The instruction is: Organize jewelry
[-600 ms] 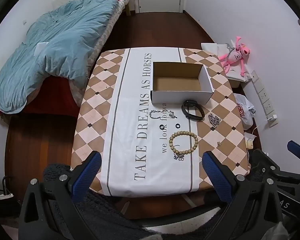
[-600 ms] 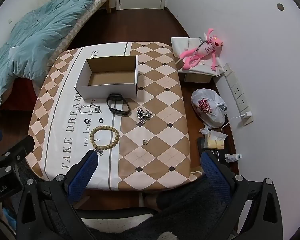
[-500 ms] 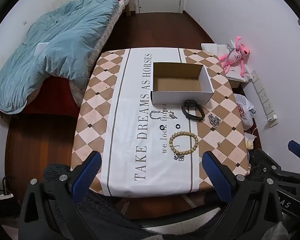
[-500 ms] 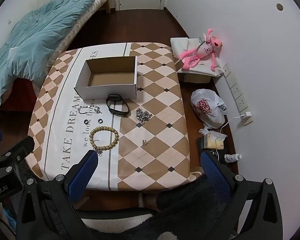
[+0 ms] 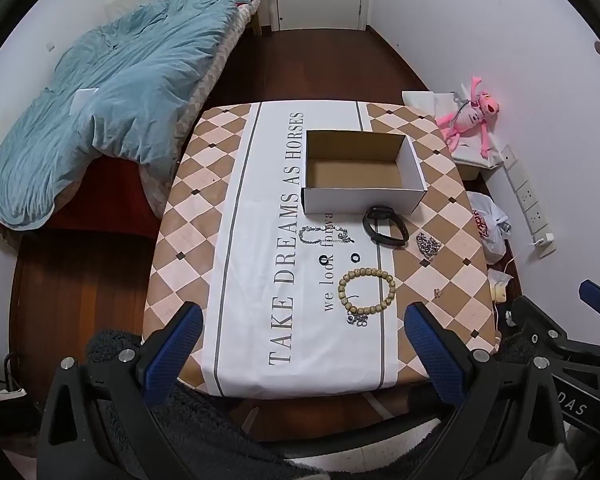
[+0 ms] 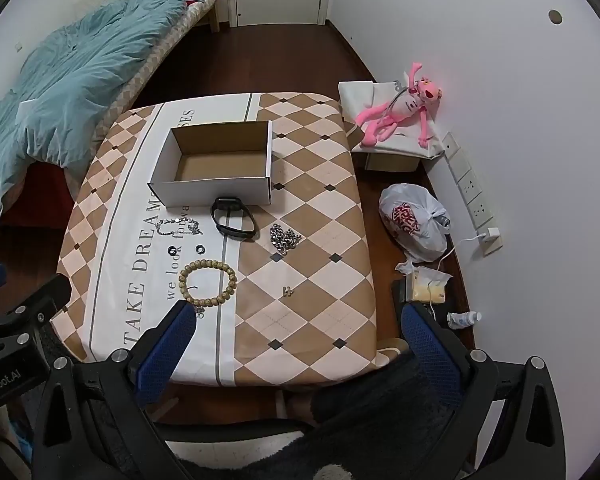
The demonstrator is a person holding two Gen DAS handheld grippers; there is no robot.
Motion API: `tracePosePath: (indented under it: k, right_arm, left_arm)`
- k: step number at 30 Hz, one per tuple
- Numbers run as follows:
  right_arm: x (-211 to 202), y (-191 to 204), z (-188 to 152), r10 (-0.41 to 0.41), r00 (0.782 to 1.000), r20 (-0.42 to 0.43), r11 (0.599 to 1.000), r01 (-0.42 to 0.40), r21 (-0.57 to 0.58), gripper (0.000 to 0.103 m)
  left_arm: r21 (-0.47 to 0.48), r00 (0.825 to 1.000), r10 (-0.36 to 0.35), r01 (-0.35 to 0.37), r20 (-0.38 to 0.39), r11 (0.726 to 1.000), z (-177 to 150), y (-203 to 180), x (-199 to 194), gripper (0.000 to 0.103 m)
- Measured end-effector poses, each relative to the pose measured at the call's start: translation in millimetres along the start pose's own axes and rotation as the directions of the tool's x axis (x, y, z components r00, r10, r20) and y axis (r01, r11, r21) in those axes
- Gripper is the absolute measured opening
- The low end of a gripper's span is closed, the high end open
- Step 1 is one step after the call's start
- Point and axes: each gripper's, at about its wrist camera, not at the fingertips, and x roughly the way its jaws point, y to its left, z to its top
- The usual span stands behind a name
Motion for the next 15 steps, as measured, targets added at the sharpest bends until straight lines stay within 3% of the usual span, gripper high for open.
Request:
tracePosePath:
  k: [15]
  right_arm:
    - [-0.2, 0.2, 0.4, -0.003, 1.000, 0.006, 1.000, 0.003, 0.006, 0.103]
  left_arm:
    - [0.001, 1.000, 0.005, -0.005, 0.006, 1.000, 0.3, -2.7, -0.6, 0.103]
